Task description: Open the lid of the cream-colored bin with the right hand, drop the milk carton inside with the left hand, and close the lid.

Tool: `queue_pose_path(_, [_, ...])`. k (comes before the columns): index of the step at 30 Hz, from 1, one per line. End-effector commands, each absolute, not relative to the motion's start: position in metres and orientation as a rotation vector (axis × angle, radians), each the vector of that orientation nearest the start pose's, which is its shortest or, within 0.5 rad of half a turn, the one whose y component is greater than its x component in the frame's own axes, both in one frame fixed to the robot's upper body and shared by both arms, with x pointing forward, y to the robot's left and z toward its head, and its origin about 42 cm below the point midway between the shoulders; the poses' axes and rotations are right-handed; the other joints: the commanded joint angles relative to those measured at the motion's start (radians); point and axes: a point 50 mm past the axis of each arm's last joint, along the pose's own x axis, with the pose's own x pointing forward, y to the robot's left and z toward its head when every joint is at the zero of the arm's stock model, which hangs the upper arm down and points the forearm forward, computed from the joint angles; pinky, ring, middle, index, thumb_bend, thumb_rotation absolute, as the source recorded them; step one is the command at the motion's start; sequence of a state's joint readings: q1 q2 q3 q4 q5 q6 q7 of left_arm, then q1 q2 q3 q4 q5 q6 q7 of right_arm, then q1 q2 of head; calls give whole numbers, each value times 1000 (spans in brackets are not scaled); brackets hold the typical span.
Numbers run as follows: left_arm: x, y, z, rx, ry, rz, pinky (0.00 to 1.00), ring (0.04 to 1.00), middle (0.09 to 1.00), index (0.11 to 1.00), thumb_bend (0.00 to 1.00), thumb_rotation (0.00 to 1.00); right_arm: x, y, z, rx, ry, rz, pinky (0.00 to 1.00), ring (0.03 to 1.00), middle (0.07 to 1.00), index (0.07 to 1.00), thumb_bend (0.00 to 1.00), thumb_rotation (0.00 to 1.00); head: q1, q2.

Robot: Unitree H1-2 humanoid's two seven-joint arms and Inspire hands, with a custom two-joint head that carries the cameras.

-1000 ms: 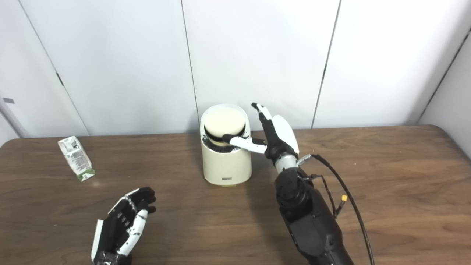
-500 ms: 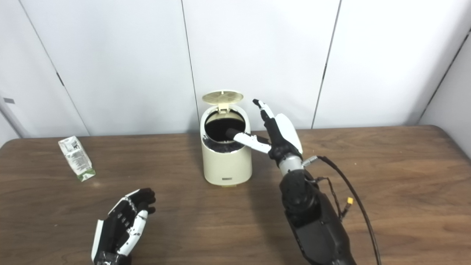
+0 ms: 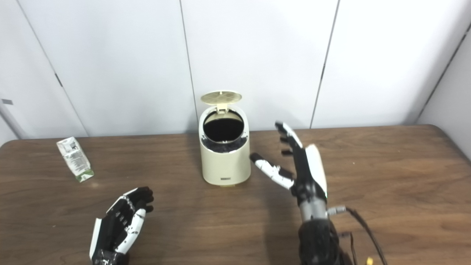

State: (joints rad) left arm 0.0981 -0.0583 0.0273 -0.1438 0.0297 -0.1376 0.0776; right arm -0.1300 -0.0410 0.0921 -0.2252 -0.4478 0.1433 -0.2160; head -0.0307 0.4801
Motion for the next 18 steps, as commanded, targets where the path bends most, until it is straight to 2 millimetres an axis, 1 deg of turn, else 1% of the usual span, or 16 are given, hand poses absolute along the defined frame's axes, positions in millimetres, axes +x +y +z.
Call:
queue_pose_path(1, [257,213,128,-30,-250,141,660,724,720,705,267,298,298,-201,202,-379,-446,-211,661,768,784,773,209,472,-1,2])
queue_pose_path(2, [257,214,128,-30,-250,140,660,724,720,704,266,293,292,-203,198,-354,-458,-199,643,757,778,768,196,430,-2,1])
queue_pose_path(3, [257,214,128,-30,-250,139,663,726,722,705,265,290,289,-204,195,-336,-466,-191,628,747,775,764,183,356,-2,1])
queue_pose_path(4, [257,214,128,-31,-250,139,664,727,723,705,264,287,287,-205,193,-323,-472,-186,620,742,773,762,177,311,-2,1])
queue_pose_path(6, [257,216,129,-28,-252,140,667,727,724,706,262,283,272,-211,180,-272,-468,-172,620,735,765,750,175,253,-8,2])
queue_pose_path(7, [257,217,129,-26,-252,142,670,727,723,704,263,285,265,-213,174,-255,-459,-169,615,724,756,738,184,240,-10,2])
queue_pose_path(9, [256,218,129,-23,-253,146,668,726,721,702,267,294,256,-217,166,-240,-443,-165,611,715,750,724,204,279,-11,2])
queue_pose_path(12, [256,219,128,-19,-253,149,665,726,719,701,268,299,249,-222,156,-227,-427,-162,614,721,752,727,221,274,-15,3])
queue_pose_path(14, [257,220,128,-17,-253,150,657,724,718,698,266,292,247,-225,150,-219,-419,-164,626,729,757,736,226,252,-19,1])
queue_pose_path(18, [256,220,130,-19,-251,147,669,730,724,705,254,280,248,-227,146,-212,-422,-161,624,724,753,736,239,284,-19,1])
